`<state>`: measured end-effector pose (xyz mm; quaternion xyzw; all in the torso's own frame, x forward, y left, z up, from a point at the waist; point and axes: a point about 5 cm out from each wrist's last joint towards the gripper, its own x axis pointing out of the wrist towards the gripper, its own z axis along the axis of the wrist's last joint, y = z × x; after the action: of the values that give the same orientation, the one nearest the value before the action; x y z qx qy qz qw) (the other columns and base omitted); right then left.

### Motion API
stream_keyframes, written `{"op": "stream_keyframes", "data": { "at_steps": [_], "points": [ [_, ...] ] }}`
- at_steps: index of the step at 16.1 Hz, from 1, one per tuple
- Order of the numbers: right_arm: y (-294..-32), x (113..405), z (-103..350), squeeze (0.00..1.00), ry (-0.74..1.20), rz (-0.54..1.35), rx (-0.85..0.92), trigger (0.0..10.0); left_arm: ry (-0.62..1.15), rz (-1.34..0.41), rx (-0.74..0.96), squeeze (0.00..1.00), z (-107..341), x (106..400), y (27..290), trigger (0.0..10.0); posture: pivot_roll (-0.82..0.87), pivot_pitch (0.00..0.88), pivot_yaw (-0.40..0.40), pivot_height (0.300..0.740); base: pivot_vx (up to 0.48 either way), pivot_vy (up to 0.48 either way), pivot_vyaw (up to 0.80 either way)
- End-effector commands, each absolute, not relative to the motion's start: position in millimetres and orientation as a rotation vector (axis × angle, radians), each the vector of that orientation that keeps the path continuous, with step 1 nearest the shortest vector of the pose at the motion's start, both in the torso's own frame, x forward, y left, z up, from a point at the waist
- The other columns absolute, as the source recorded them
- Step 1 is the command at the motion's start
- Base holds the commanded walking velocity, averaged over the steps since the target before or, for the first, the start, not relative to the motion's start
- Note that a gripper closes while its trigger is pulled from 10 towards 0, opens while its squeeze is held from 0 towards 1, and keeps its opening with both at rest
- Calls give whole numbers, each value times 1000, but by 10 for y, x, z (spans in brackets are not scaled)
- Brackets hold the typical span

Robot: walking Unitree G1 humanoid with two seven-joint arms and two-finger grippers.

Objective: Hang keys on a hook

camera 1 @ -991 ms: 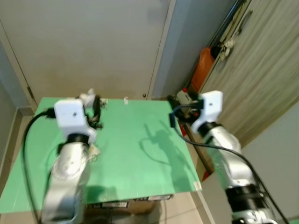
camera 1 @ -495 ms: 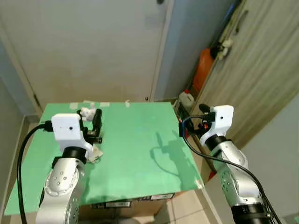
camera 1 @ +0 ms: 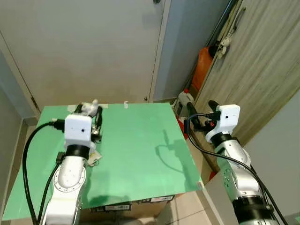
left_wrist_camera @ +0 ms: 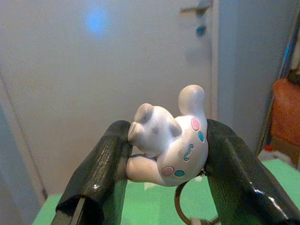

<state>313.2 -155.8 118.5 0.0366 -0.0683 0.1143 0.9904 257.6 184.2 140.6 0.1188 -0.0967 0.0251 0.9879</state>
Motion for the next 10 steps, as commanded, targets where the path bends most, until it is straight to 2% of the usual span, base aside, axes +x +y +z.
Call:
{"op": "stream_keyframes", "data": {
  "at_steps": [1, 4, 6, 10],
  "points": [
    [-1618, 3154, 1203, 0, -149, 199, 63, 10000, -221, 58, 211, 0, 1442, 2610, 1834, 0, 95, 3, -80, 740, 0, 0, 0],
    [-1534, 3162, 1201, 0, -165, 214, 60, 10000, -201, -1, 201, 0, 1399, 2655, 1736, 0, 95, 3, -79, 740, 0, 0, 0],
    [-1476, 3165, 1168, 0, -164, 226, 58, 10000, -144, -29, 104, 0, 1279, 2667, 1675, 0, 90, 6, -78, 740, 0, 0, 0],
    [-1438, 3157, 1152, 0, -152, 244, 60, 10000, -155, -39, 71, 0, 1295, 2681, 1630, 0, 91, 18, -80, 740, 0, 0, 0]
  ]
}}
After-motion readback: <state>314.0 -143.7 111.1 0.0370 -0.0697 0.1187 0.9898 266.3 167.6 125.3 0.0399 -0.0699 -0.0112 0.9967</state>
